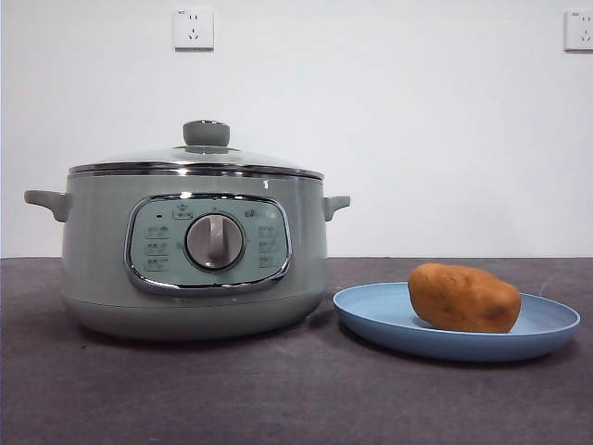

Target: Take the potato out from the steamer,put the potato on the plate,close the lid

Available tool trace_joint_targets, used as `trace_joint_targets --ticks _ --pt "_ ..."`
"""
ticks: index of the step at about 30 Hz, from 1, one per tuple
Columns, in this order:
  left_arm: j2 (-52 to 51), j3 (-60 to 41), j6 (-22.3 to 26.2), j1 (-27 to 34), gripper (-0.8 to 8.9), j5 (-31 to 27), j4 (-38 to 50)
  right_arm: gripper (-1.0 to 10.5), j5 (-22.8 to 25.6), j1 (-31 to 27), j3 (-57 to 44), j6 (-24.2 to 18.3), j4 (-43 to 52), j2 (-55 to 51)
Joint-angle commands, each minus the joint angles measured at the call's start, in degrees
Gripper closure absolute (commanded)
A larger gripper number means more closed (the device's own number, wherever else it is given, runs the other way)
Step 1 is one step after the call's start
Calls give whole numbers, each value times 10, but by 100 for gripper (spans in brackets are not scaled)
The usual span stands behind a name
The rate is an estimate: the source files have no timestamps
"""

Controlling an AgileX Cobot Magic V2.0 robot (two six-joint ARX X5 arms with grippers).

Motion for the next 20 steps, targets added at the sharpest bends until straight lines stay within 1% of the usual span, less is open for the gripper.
trace_joint_targets --ticks 1,3,5,9,14,17,20 --pt "-7 -27 10 1 817 32 35 947 2 0 1 -1 2 0" --pt "-17 -48 8 1 817 45 62 947 2 0 1 -1 2 0" --pt "-35 -78 6 1 817 45 92 947 2 0 1 -1 2 0" --pt "-92 -181 -9 1 817 44 170 947 2 0 1 -1 2 0" --pt "-200 -374 -42 18 817 42 307 947 2 0 1 -1 1 0" --pt "-283 -514 -58 44 817 41 400 947 2 0 1 -1 1 0" --pt "-367 -638 -86 75 817 39 479 947 2 0 1 -1 1 0"
